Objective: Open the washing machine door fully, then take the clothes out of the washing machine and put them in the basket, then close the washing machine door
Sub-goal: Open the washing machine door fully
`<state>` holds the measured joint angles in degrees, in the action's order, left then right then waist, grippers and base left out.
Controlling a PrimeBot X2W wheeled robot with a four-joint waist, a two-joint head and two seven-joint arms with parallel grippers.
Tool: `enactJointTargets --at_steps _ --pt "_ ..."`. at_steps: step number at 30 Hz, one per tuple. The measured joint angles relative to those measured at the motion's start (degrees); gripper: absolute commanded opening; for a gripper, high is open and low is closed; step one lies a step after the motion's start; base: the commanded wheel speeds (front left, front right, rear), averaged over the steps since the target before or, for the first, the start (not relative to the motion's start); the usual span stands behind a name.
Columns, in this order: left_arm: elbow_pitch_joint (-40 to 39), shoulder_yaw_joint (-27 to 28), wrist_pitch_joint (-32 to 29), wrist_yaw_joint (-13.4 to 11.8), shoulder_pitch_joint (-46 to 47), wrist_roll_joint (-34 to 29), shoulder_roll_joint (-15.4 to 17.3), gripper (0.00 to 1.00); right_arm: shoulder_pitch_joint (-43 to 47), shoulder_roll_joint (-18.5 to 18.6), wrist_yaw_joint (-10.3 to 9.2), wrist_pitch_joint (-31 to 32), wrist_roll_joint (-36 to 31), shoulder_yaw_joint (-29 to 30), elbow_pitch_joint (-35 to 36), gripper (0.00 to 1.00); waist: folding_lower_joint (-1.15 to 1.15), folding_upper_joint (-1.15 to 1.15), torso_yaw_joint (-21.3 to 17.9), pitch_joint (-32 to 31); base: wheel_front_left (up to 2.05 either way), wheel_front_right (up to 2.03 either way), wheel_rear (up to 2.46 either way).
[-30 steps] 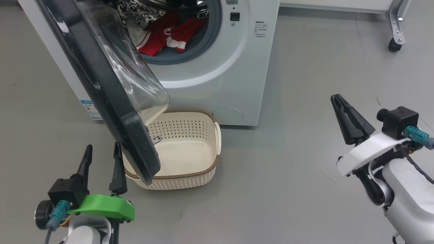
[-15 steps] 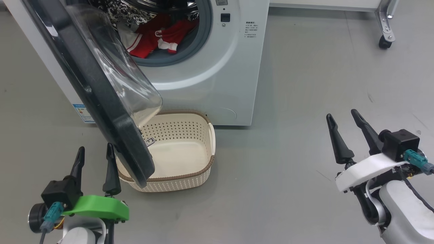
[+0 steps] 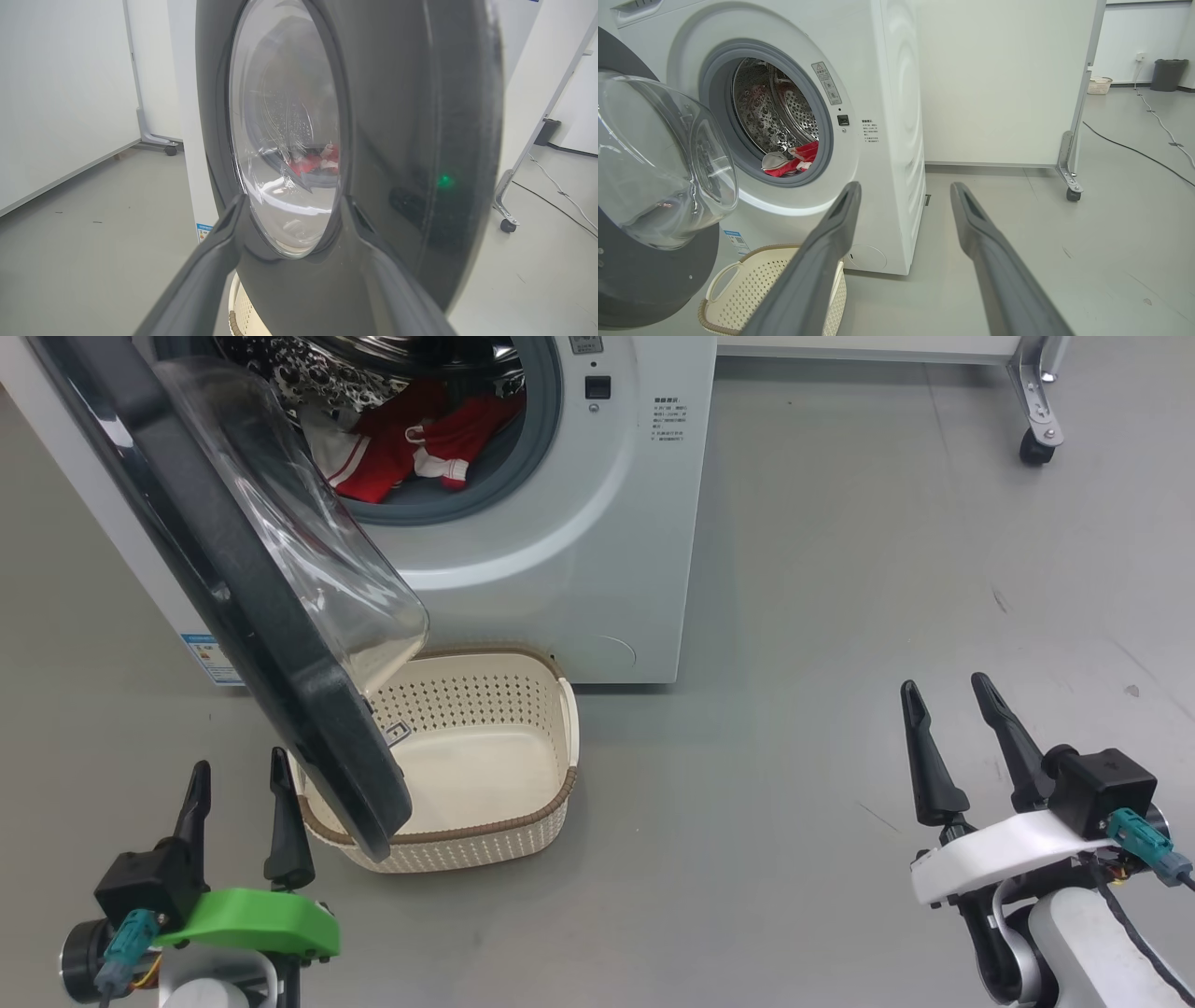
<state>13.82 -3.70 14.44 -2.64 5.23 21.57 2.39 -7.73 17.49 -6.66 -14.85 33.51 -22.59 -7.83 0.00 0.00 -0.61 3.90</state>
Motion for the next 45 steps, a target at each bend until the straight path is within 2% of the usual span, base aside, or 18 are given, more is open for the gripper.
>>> enactJointTargets --at_steps 24,45 --pt "1.26 0.26 0.0 1.43 -1.17 -1.01 -0.04 1.0 5.79 -3.5 0.07 0.0 -5.12 5.01 3.11 1.0 0.0 0.0 -0.13 -0.53 0.0 0.0 0.0" --pt "2.9 -0.15 0.0 2.45 -1.17 -1.01 -0.09 1.0 7.92 -5.77 2.52 0.0 -7.94 7.22 3.11 1.0 0.01 0.0 -0.1 -0.4 0.0 0.0 0.0"
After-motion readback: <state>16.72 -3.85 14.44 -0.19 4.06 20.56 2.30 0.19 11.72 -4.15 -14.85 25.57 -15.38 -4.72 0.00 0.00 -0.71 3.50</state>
